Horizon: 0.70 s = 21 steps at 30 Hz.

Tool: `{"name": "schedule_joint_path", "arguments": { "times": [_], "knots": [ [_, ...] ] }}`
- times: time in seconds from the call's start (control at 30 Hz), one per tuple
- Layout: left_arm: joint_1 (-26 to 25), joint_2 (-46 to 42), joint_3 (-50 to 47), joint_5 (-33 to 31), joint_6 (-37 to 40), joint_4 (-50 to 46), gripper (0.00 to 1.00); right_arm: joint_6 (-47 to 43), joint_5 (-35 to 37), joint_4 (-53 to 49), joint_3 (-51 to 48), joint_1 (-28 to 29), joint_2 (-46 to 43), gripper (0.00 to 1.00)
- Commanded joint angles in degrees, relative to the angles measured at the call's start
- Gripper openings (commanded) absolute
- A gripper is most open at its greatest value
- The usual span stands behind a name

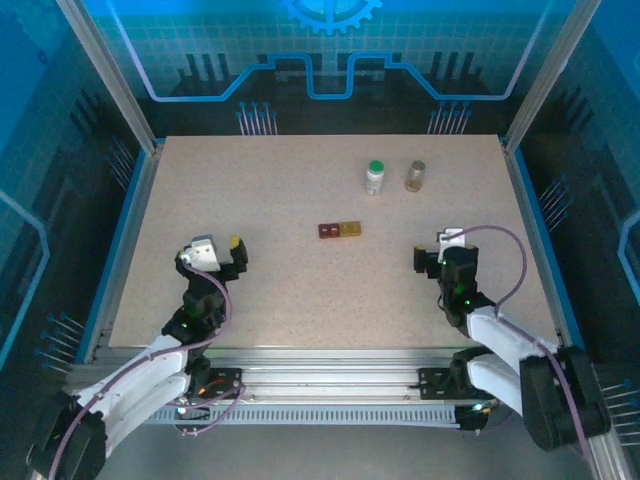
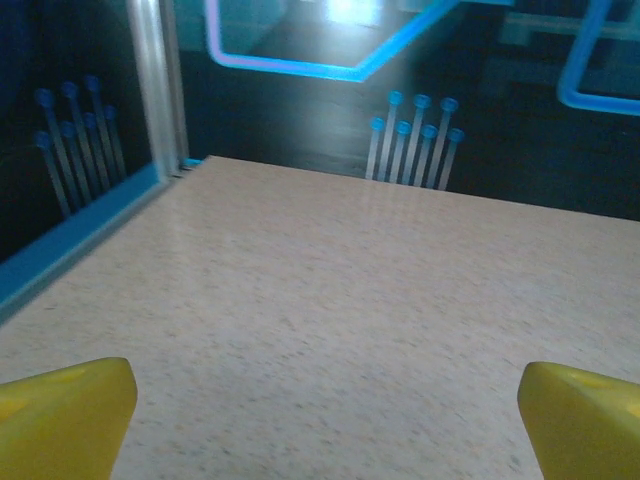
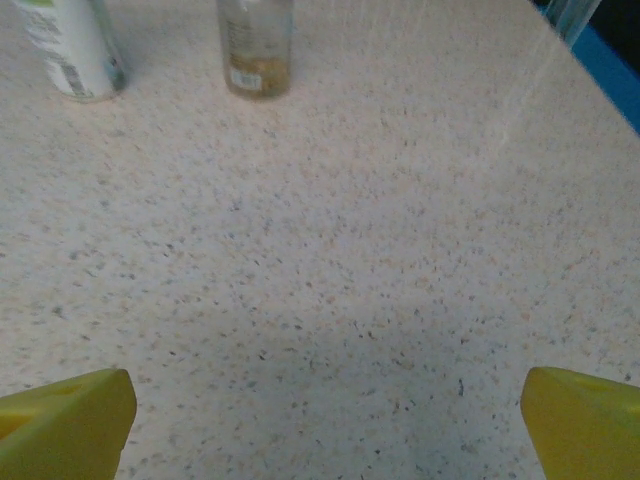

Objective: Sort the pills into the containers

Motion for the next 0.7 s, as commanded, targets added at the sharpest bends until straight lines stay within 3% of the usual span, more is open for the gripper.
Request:
{"name": "schedule_joint_path", "arguments": {
  "times": [0.0,0.13,0.3,0.4,0.47,0.5,0.57,0.67],
  "knots": [
    [3.3,5.7,-1.0,-4.1,3.0,8.6,0.99,1.5,-2.8,7.6,4.8,-2.2,6.1,1.00],
    [8.7,19.1,-0.2,0.4,1.6,16.1,0.99,0.9,-6.0,10.8,8.7,-3.3,13.3,1.00],
    [9.9,31.9,3.9,6.6,8.2,26.0,0.99,-0.7,-7.9,6.3,12.9,-4.2,16.2,1.00],
    [10.0,39.7,5.2,9.5,12.6,35.1,0.99,-2.6,-7.3,10.1,11.4,-4.4,16.1,1.00],
    [12.5,47.8,5.7,16.8,13.9,41.5,0.99,-2.8,-7.5,12.3,10.0,-4.8,15.4,1.00],
    [12.6,49.9,4.7,16.5,14.8,48.4,0.99,-3.1,-7.7,13.5,9.3,-4.9,15.1,1.00],
    [14.2,46.5,3.5,20.3,11.2,44.0,0.99,-4.0,-8.4,16.3,7.8,-5.0,14.6,1.00],
    [18.1,50.7,6.3,25.9,9.5,43.1,0.99,-5.7,-10.4,24.7,4.6,-5.0,15.8,1.00]
  ]
}}
